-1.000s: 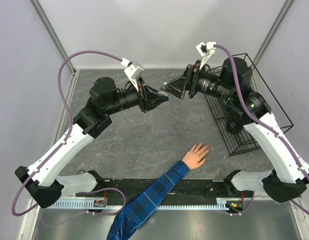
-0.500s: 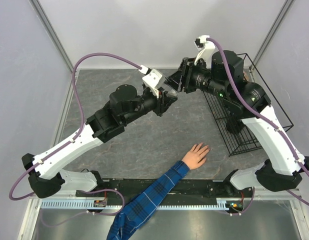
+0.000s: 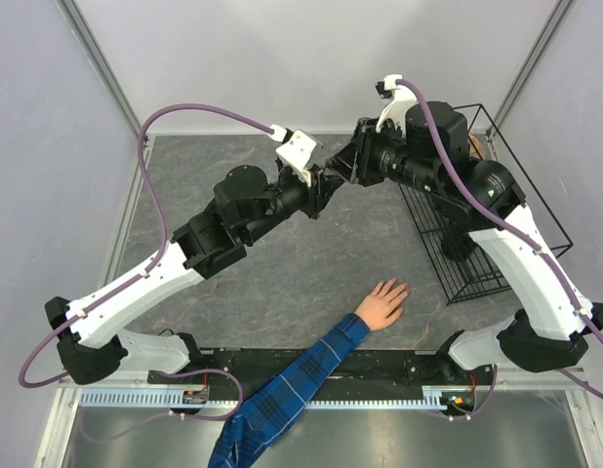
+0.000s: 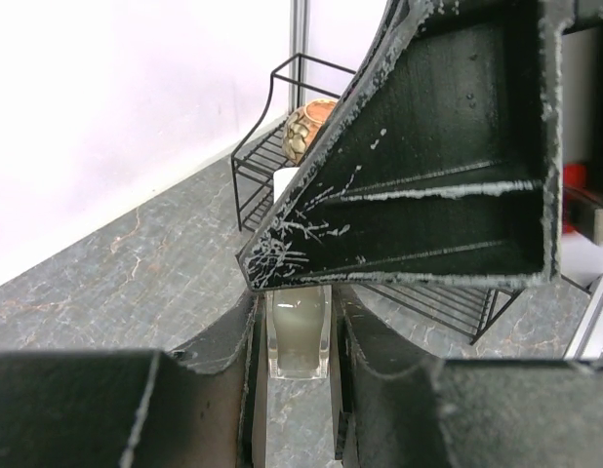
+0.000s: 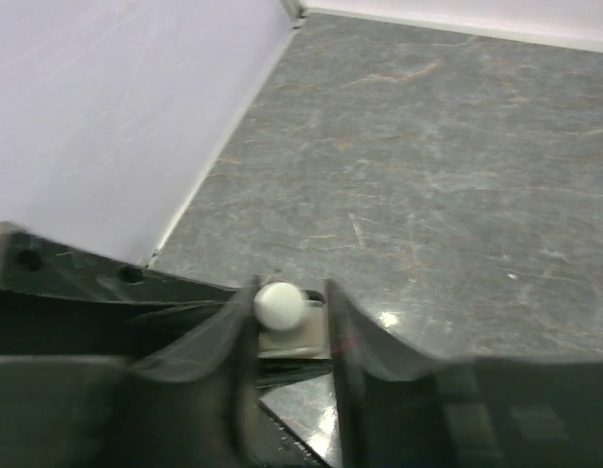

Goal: Paint the nails

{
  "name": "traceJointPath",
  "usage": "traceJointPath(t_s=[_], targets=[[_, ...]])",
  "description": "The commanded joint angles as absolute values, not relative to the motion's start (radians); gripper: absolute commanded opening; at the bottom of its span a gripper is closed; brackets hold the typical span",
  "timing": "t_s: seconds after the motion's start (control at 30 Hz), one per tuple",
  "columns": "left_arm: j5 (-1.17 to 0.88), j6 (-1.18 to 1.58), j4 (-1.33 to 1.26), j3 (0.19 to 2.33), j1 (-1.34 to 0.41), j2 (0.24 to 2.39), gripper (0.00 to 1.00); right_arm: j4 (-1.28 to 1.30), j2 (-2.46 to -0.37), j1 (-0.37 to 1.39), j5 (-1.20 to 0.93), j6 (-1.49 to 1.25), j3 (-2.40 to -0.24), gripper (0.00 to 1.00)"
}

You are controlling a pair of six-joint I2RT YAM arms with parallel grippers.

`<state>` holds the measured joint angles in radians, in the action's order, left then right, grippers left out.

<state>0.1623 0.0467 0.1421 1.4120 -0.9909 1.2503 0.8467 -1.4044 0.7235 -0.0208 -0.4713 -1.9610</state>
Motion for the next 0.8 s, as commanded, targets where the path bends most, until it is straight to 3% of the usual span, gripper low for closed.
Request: traceJointPath(t_s=[0.0, 0.07, 0.1, 0.2, 0.23, 0.27, 0.33, 0.43, 0.6, 0.63, 0.67, 0.7, 0.73, 0.77], targets=[[0.161, 0.002, 0.06, 1.439, -1.0, 1.249, 0.02, 0.828, -1.414, 0.727, -0.035, -0.468, -1.987, 0.23], [0.121, 0.012, 0.064, 1.439, -0.996, 1.243, 0.02, 0.802, -1.407, 0.727, -0.063, -0.46, -1.977, 0.0], [0.095, 0.041, 0.072, 1.436, -0.991, 1.23, 0.02, 0.789, -1.399, 0.726, -0.087, -0.422, -1.951, 0.0], [-0.266, 0.206, 0.019, 1.382, -0.884, 1.189, 0.02, 0.674, -1.341, 0.723, -0.327, -0.307, -1.834, 0.0], [-0.545, 0.28, -0.121, 1.318, -0.84, 1.166, 0.02, 0.573, -1.313, 0.718, -0.427, -0.232, -1.783, 0.0], [-0.681, 0.366, -0.211, 1.287, -0.753, 1.163, 0.02, 0.511, -1.248, 0.704, -0.644, -0.206, -1.661, 0.0], [-0.931, 0.642, -0.474, 1.224, -0.694, 1.179, 0.02, 0.329, -1.189, 0.66, -0.768, -0.266, -1.55, 0.0], [-1.008, 0.749, -0.499, 1.219, -0.654, 1.181, 0.02, 0.287, -1.195, 0.627, -0.906, -0.342, -1.519, 0.0], [-0.956, 0.541, -0.264, 1.255, -0.649, 1.138, 0.02, 0.296, -1.164, 0.626, -0.795, -0.374, -1.512, 0.0], [-0.919, 0.513, -0.217, 1.275, -0.649, 1.135, 0.02, 0.32, -1.16, 0.627, -0.731, -0.379, -1.52, 0.08], [-0.892, 0.458, -0.142, 1.284, -0.649, 1.131, 0.02, 0.345, -1.158, 0.627, -0.676, -0.385, -1.546, 0.41], [-0.858, 0.428, -0.096, 1.292, -0.649, 1.121, 0.02, 0.369, -1.163, 0.626, -0.634, -0.402, -1.563, 0.46], [-0.754, 0.401, -0.057, 1.307, -0.65, 1.117, 0.02, 0.441, -1.167, 0.627, -0.535, -0.406, -1.586, 0.61], [-0.689, 0.367, -0.025, 1.308, -0.652, 1.109, 0.02, 0.48, -1.187, 0.627, -0.482, -0.416, -1.638, 0.65]])
